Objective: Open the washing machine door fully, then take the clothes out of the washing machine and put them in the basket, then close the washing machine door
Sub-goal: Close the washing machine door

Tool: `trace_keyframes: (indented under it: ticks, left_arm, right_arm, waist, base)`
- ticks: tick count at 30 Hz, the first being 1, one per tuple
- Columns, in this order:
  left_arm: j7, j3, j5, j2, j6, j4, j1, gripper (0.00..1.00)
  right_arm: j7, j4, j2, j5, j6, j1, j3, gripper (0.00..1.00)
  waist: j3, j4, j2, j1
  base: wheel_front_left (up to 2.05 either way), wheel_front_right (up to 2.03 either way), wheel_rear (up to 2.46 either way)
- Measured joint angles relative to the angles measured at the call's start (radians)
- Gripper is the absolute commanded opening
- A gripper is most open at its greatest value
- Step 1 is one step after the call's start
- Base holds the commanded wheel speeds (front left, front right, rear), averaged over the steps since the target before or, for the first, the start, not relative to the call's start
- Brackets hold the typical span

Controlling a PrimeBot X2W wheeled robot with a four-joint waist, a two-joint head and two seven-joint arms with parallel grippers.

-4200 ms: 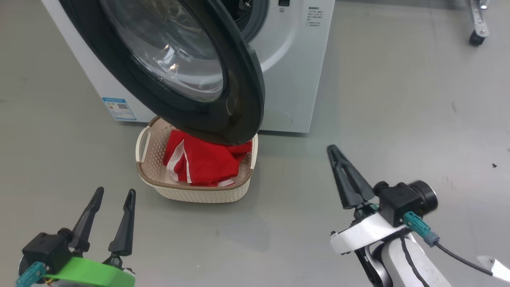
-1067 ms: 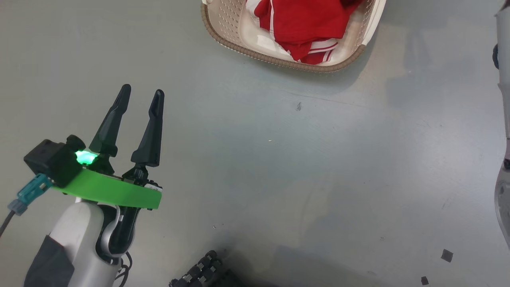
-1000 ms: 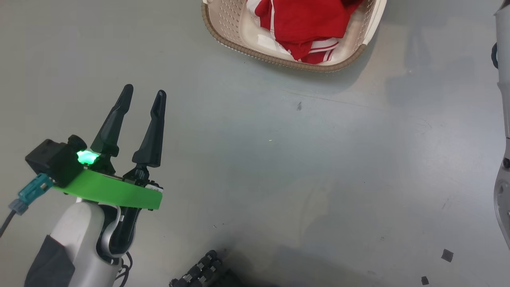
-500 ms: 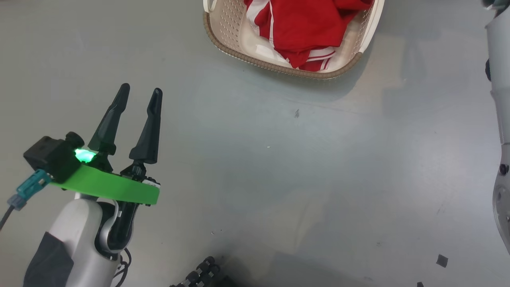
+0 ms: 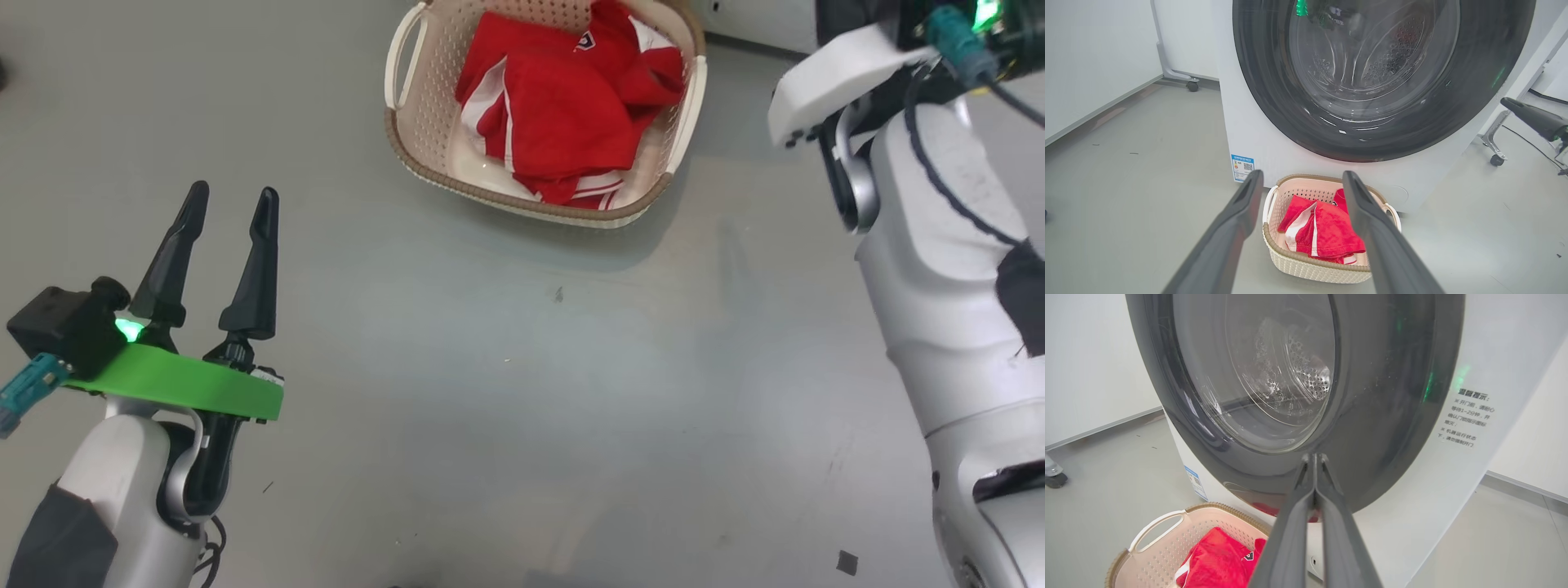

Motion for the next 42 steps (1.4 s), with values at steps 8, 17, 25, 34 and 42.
trace_keyframes:
  ticks: [8,17,25,34,42]
  left_arm:
    - [0.0,0.032,0.021,0.021,0.0,0.018,0.053,1.0]
    - [0.0,0.066,0.03,0.029,0.0,0.046,0.156,1.0]
    - [0.0,0.081,0.029,0.027,0.0,0.04,0.22,1.0]
    - [0.0,0.104,0.041,0.016,0.0,0.031,0.243,1.0]
    - [0.0,0.132,0.049,-0.001,0.0,0.049,0.276,1.0]
  right_arm:
    - [-0.003,0.002,0.014,0.045,0.029,0.145,0.011,0.0]
    - [-0.003,-0.068,0.022,0.114,0.031,0.34,-0.038,0.0]
    - [-0.004,-0.158,0.035,0.159,0.031,0.475,-0.058,0.0]
    - [-0.004,-0.264,0.042,0.175,0.027,0.603,-0.069,0.0]
    - [-0.004,-0.349,0.046,0.183,0.017,0.711,-0.081,0.0]
  waist:
    - [-0.097,-0.076,0.0,0.0]
    - [-0.233,-0.177,0.0,0.0]
    - [-0.32,-0.262,0.0,0.0]
    - [-0.375,-0.334,0.0,0.0]
    - [-0.419,-0.362,0.0,0.0]
  base:
    - [0.0,0.0,0.0]
    - [0.0,0.0,0.0]
    - [0.0,0.0,0.0]
    - [0.0,0.0,0.0]
    - [0.0,0.0,0.0]
